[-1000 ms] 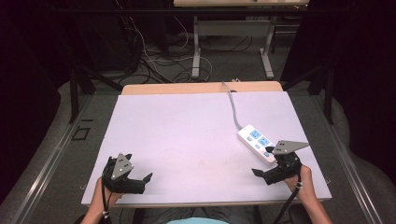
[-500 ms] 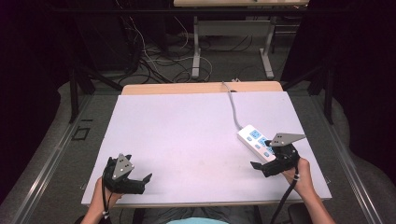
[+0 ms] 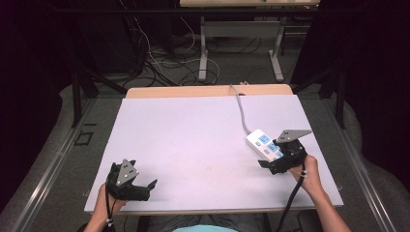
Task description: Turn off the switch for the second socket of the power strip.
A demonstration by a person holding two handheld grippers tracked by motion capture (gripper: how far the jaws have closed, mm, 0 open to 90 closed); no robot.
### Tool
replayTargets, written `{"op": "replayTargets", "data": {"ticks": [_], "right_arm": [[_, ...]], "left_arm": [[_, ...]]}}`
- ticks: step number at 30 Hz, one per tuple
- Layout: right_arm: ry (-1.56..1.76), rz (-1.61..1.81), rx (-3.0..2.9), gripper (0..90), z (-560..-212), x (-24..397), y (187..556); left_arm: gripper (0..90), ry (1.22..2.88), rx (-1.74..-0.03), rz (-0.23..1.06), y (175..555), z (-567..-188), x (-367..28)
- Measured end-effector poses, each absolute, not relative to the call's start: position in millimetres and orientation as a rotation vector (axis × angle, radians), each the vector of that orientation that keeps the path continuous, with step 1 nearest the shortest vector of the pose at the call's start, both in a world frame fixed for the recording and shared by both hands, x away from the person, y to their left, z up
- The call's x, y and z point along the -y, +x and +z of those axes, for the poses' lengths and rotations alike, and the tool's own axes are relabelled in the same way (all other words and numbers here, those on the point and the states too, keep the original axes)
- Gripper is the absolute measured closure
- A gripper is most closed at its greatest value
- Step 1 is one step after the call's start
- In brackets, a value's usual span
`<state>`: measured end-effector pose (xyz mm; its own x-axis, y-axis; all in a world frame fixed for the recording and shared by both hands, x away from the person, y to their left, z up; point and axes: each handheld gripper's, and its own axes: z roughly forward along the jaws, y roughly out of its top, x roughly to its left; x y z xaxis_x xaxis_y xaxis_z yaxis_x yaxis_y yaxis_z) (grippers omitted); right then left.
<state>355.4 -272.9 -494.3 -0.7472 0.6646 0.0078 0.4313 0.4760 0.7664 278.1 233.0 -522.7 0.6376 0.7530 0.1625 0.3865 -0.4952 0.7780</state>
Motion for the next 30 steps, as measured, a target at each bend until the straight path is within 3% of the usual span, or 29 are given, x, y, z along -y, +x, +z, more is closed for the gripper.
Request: {"op": "replayTargets", "data": {"ticks": [30], "right_arm": [[0.979, 1.084, -2.515, 0.0, -498.1, 268.0, 388.6]], "left_arm": [[1.5, 2.138, -0.880, 0.654, 278.0, -523.3, -233.7]]}}
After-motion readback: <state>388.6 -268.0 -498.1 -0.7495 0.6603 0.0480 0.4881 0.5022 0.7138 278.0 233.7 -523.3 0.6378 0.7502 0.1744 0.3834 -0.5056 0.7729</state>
